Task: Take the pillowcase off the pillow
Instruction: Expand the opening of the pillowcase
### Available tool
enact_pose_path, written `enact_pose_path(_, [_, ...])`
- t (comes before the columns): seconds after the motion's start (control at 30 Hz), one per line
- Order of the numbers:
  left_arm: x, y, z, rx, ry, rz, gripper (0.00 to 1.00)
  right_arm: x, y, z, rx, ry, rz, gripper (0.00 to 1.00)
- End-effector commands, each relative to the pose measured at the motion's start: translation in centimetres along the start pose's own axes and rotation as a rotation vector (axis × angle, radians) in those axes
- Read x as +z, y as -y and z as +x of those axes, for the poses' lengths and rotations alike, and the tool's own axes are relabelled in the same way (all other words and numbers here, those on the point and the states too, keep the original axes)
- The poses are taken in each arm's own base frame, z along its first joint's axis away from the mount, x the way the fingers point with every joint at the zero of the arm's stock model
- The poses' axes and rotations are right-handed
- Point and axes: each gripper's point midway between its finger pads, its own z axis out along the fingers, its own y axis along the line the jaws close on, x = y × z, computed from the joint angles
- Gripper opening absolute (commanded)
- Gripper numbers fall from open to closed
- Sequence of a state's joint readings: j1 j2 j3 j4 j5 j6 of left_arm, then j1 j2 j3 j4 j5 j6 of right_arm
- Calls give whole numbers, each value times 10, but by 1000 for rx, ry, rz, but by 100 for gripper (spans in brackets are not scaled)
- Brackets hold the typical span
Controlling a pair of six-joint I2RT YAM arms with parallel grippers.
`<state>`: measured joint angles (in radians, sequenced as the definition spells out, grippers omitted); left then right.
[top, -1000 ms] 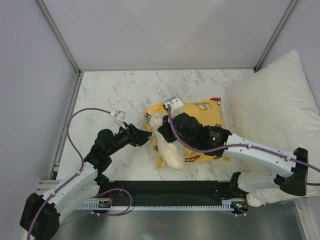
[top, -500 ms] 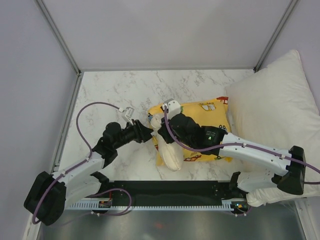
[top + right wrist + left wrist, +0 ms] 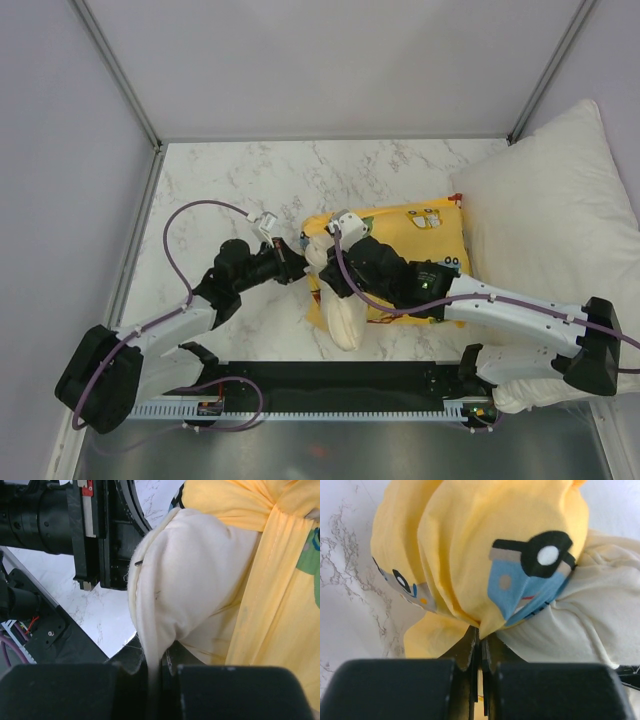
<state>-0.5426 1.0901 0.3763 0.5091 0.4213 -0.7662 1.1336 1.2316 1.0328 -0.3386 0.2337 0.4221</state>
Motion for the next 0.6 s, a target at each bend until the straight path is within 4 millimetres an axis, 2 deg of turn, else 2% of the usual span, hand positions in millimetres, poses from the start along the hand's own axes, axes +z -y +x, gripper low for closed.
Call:
enact_pose_path(0.0, [3, -7, -85, 5, 302, -95, 2, -37, -65, 37, 20, -144, -334, 0])
enact_pose_path(0.03, [3, -15, -90, -23, 311, -113, 2, -39, -67, 52, 22, -190, -359, 0])
enact_pose_path(0.13, [5, -21, -102, -79, 327, -113, 2, -43, -71, 83, -3, -284, -383, 0])
enact_pose_path(0.17, [3, -25, -113, -94, 346, -120, 2, -47, -76, 91, 3, -317, -409, 0])
enact_pose_path(0.23, [3, -30, -119, -130, 351, -126, 2, -50, -79, 107, 8, -367, -428, 0])
enact_pose_path(0.33, [2, -46, -135, -169, 372, -147, 2, -56, -81, 124, 20, -419, -446, 0])
enact_pose_path(0.43, [5, -53, -143, -188, 372, -157, 2, -62, -83, 136, 35, -461, -467, 0])
enact_pose_path(0.57, [6, -65, -163, -202, 389, -174, 2, -72, -91, 150, 46, -513, -502, 0])
